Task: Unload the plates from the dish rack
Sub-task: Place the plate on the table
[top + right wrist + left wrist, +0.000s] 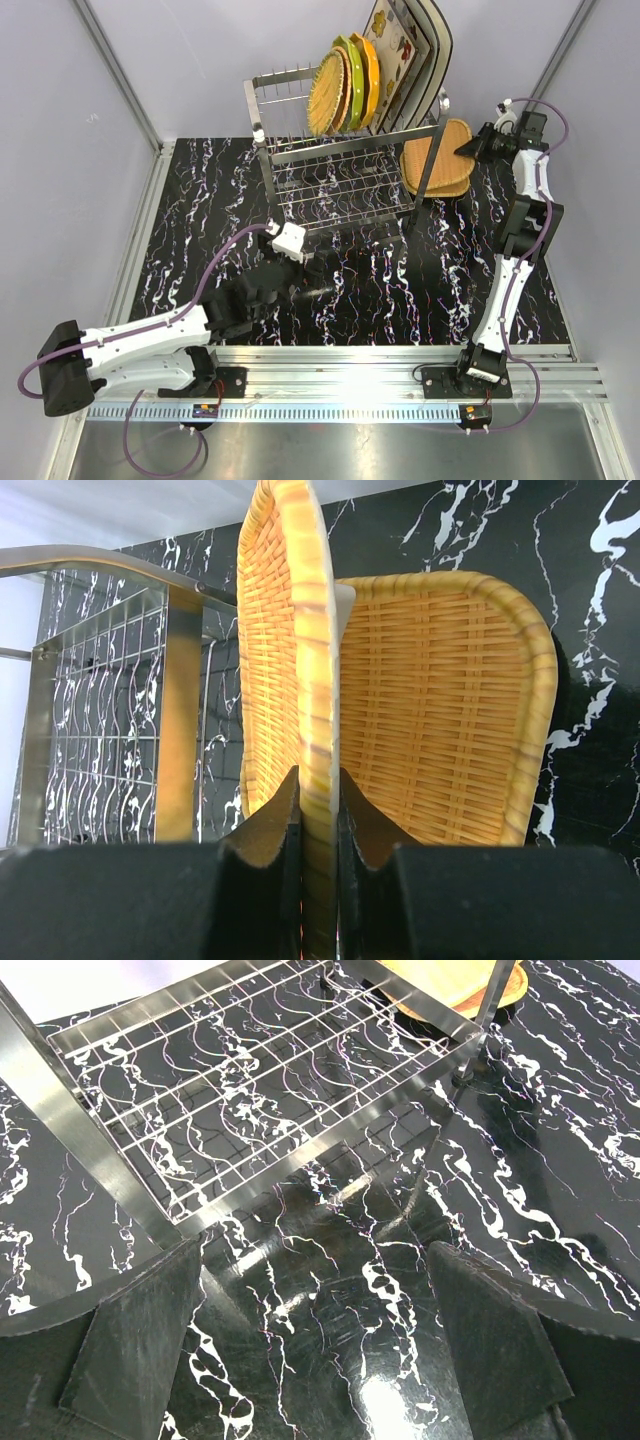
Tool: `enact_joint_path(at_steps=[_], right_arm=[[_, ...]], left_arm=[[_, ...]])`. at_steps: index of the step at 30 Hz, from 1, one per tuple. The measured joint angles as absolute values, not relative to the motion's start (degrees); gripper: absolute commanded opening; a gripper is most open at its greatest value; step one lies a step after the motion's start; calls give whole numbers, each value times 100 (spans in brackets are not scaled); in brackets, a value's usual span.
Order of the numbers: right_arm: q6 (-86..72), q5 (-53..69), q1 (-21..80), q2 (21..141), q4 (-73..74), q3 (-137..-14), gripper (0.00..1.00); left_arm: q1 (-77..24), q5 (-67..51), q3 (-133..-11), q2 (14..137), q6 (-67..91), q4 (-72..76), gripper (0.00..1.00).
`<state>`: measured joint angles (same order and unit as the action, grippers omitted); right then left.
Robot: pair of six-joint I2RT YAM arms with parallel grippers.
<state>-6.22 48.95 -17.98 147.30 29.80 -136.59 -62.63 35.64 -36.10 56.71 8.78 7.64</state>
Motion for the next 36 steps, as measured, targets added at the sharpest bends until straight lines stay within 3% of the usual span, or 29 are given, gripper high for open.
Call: enact_joint_path(at_steps=[10, 14, 18, 19, 22, 28, 36], right_arm=[[-499, 4744, -1798, 14770, 2985, -13764, 32], [-401, 4670, -1800, 14785, 2995, -13773, 47], [-237, 4528, -1798, 14792, 3116, -13804, 67], [-174, 4480, -1798, 14792, 3153, -13817, 77], [54, 4261, -1793, 14792, 3271, -13845, 87], [659, 3776, -1728, 14792, 3531, -13909, 96], [1343, 3046, -1441, 14792, 3730, -13911, 98]], left_arm=[[-6250, 3500, -3632, 5677, 919, 738, 99], [-6248, 3489, -3632, 5677, 937, 738, 99], [-6246, 3483, -3632, 5677, 952, 740, 99], [-6241, 3483, -3632, 5677, 958, 740, 99], [-6217, 3481, -3632, 5675, 1013, 738, 99], [-6154, 3470, -3634, 5658, 1149, 735, 99], [-6136, 3465, -3664, 5470, 1317, 690, 99]])
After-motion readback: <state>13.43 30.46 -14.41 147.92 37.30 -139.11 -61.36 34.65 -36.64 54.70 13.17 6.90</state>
